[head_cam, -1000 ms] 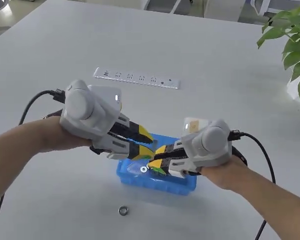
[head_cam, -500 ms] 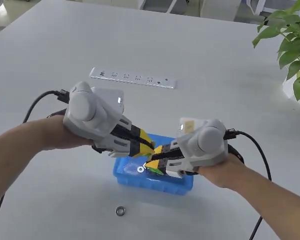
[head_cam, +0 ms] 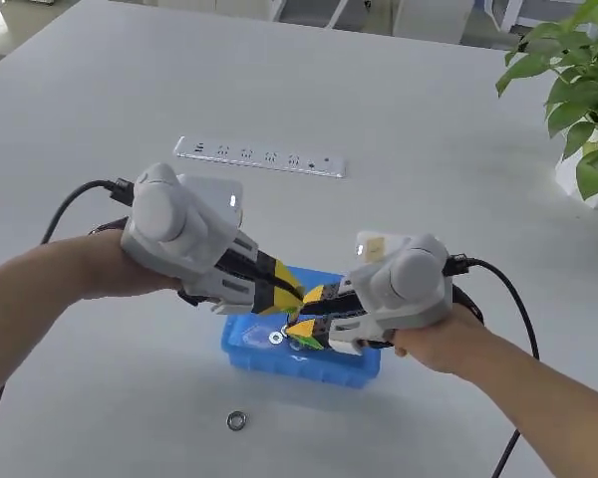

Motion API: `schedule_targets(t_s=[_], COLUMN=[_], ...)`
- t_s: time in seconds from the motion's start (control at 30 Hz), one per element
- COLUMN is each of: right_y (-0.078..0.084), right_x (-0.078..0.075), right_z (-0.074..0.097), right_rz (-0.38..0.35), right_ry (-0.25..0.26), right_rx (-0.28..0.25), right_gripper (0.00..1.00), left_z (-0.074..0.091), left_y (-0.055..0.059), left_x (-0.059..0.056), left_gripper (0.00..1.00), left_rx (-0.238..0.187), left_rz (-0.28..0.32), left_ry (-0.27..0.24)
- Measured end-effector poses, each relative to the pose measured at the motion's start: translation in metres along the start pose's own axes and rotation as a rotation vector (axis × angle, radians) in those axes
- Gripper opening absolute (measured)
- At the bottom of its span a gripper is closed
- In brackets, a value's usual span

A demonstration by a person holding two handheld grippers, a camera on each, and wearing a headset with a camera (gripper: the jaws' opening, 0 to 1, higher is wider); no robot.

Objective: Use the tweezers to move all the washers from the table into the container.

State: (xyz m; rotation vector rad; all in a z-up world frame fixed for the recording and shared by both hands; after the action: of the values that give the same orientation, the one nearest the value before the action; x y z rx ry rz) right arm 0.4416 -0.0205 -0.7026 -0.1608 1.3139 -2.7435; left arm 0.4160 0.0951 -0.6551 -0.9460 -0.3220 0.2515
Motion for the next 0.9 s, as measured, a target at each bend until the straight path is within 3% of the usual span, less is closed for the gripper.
schedule_targets(t_s=[0.4, 0.73, 0.9], right_y=[-0.006, -0.004, -0.002], right_x=[0.006, 0.017, 0.024], right_z=[0.022, 0.046, 0.06], right_rz=[-0.042, -0.098, -0.121], right_ry=[0.074, 0.163, 0.206], right_rx=[-0.029, -0.064, -0.084], right_gripper=[0.34, 0.51, 0.55], left_z=[0.002, 0.011, 0.016], left_y=[-0.003, -0.013, -0.018], left_x=[-0.001, -0.004, -0.004], left_gripper=[0.07, 0.07, 0.07], left_rx=[0.003, 0.002, -0.001], left_rz=[0.006, 0.005, 0.009], left_ry=[-0.012, -0.032, -0.045])
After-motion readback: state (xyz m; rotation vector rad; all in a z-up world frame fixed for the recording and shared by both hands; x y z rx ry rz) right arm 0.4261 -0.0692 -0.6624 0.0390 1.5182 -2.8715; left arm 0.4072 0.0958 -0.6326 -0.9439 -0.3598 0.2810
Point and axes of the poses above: the centre of the closed fingertips' face, and the gripper's own axes: z roughly backward along the fingers, x roughly to its left, y roughly out of its underside, the point moved 9 cm from there along z, roughly backward along the fingers, and after that the axes turned 8 degrees about -y, right-handed, at the moved point
